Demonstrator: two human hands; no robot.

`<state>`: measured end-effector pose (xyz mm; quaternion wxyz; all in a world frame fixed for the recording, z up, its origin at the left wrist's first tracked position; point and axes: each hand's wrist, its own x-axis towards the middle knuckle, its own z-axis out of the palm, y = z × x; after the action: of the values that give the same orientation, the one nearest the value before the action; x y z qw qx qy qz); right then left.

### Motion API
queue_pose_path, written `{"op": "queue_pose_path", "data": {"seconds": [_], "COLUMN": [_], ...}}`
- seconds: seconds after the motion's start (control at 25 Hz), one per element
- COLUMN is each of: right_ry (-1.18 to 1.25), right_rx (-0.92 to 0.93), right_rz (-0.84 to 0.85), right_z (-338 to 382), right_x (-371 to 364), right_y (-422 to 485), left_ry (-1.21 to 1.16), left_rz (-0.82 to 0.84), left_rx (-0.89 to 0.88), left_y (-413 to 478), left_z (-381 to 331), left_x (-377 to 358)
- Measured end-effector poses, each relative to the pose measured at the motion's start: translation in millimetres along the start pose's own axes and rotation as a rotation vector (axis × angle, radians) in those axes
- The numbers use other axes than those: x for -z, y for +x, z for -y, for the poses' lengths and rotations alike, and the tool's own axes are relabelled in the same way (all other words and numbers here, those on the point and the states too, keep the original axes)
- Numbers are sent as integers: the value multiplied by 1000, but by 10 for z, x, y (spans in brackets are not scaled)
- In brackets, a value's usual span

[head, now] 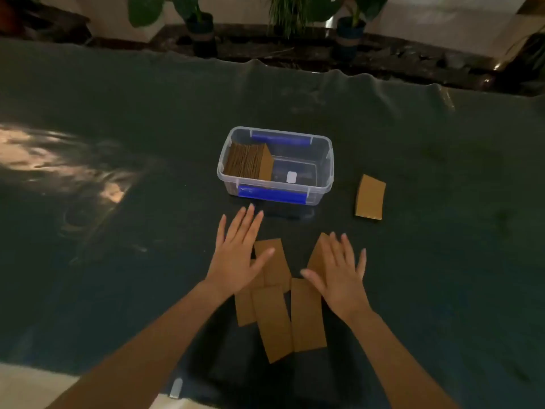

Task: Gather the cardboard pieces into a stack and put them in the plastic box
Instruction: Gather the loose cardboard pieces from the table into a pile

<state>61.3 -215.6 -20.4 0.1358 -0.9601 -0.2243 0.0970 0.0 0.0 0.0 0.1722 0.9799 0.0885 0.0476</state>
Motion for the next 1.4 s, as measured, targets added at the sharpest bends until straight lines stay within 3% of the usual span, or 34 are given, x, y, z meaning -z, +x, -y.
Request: {"op": "queue_pose_path", "data": {"seconds": [0.08, 0.2, 0.44, 0.72, 0.92, 1.08, 1.2, 1.4], "right_ry": [-79, -155, -26, 288, 155, 136, 171, 319], "right_rx": [196, 310, 435, 208, 10, -11, -91, -5], "right_rz": [114, 203, 175, 151, 203, 271, 345, 551], "right_z": [-52, -153, -98, -182, -350, -329, -310, -217], "right_x": [-39, -113, -67, 186, 361, 326, 296, 582], "right_y": [-74, -101, -77, 225, 697, 735, 723, 723], "left_ry": [3, 44, 45, -240, -431, -241, -187, -287], "left_rz": [119, 254, 197, 187, 160, 34, 97, 161], "left_rx": [-24, 29, 76, 92, 220, 449, 656, 747], "left_y": [-235, -568, -494, -75, 305, 87, -89, -36], "left_z": [-25, 3, -6, -130, -232, -302, -415, -438], "left_x": [-64, -270, -373, -298, -349, -353, -351, -385]}}
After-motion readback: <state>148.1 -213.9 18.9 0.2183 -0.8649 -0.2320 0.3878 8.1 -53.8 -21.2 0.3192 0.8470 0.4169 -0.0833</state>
